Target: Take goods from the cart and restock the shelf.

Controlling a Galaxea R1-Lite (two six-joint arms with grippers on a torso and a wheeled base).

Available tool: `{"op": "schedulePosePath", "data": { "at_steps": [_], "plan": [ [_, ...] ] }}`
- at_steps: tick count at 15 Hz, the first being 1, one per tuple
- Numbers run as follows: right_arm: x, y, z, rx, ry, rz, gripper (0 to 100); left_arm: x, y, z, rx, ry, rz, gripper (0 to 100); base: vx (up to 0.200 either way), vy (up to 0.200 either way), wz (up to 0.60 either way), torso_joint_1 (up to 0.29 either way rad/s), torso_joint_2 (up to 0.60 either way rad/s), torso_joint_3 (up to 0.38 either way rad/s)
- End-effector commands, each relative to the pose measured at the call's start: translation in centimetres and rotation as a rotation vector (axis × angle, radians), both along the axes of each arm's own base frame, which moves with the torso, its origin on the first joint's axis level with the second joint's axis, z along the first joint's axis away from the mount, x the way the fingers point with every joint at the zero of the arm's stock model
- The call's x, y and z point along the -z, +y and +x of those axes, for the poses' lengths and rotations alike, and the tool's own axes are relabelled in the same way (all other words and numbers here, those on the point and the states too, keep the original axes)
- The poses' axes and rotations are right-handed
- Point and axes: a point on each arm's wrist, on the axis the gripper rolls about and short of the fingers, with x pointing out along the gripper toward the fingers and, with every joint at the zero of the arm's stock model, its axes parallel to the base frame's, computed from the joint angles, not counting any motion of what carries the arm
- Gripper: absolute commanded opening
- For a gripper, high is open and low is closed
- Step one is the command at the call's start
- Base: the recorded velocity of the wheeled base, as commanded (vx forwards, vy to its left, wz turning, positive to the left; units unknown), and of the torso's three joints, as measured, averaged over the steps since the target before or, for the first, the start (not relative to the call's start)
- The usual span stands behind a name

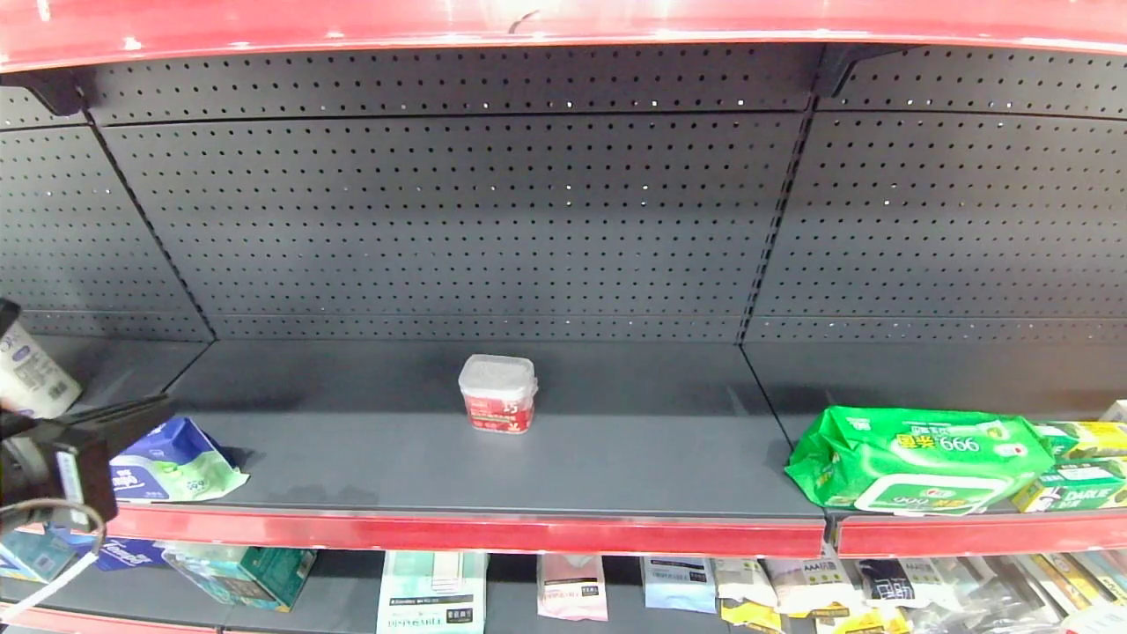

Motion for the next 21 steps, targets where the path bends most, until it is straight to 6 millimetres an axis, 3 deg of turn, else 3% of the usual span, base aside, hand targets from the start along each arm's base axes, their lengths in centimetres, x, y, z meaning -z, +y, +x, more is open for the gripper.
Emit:
{"op": "schedulePosePath", "data": {
  "at_steps": [1, 3, 5, 6, 7, 14, 15, 21],
  "plan": [
    [0.1, 0.0, 0.0, -0.008, 0.002, 0.010, 0, 2.5, -0.2, 4.6, 0.140, 0.132, 0.011, 0, 0.000, 0.000, 0.00, 0.000, 0.00, 0.000],
    [0.1, 0.0, 0.0, -0.001, 0.007, 0.038, 0, 3.2, -0.4, 6.1, 0.238, 0.147, 0.014, 0, 0.000, 0.000, 0.00, 0.000, 0.00, 0.000],
    [0.1, 0.0, 0.0, 0.002, 0.007, 0.044, 0, 5.4, 0.5, 9.3, 0.366, 0.152, 0.102, 0, 0.000, 0.000, 0.00, 0.000, 0.00, 0.000],
    [0.1, 0.0, 0.0, 0.002, 0.007, 0.044, 0, 5.5, 0.7, 9.7, 0.375, 0.143, 0.115, 0, 0.000, 0.000, 0.00, 0.000, 0.00, 0.000],
    [0.1, 0.0, 0.0, 0.002, 0.007, 0.044, 0, 6.4, 1.8, 12.3, 0.466, 0.094, 0.183, 0, 0.000, 0.000, 0.00, 0.000, 0.00, 0.000],
    [0.1, 0.0, 0.0, 0.002, 0.008, 0.047, 0, 7.8, 1.4, 17.2, 0.512, 0.102, 0.215, 0, 0.000, 0.000, 0.00, 0.000, 0.00, 0.000],
    [0.1, 0.0, 0.0, 0.003, 0.008, 0.047, 0, 7.7, 1.1, 17.8, 0.523, 0.095, 0.219, 100, 0.000, 0.000, 0.00, 0.000, 0.00, 0.000],
    [0.1, 0.0, 0.0, 0.014, 0.010, 0.046, 0, 9.2, -1.1, 20.0, 0.707, 0.063, 0.165, 100, 0.000, 0.000, 0.00, 0.000, 0.00, 0.000]
  ]
}}
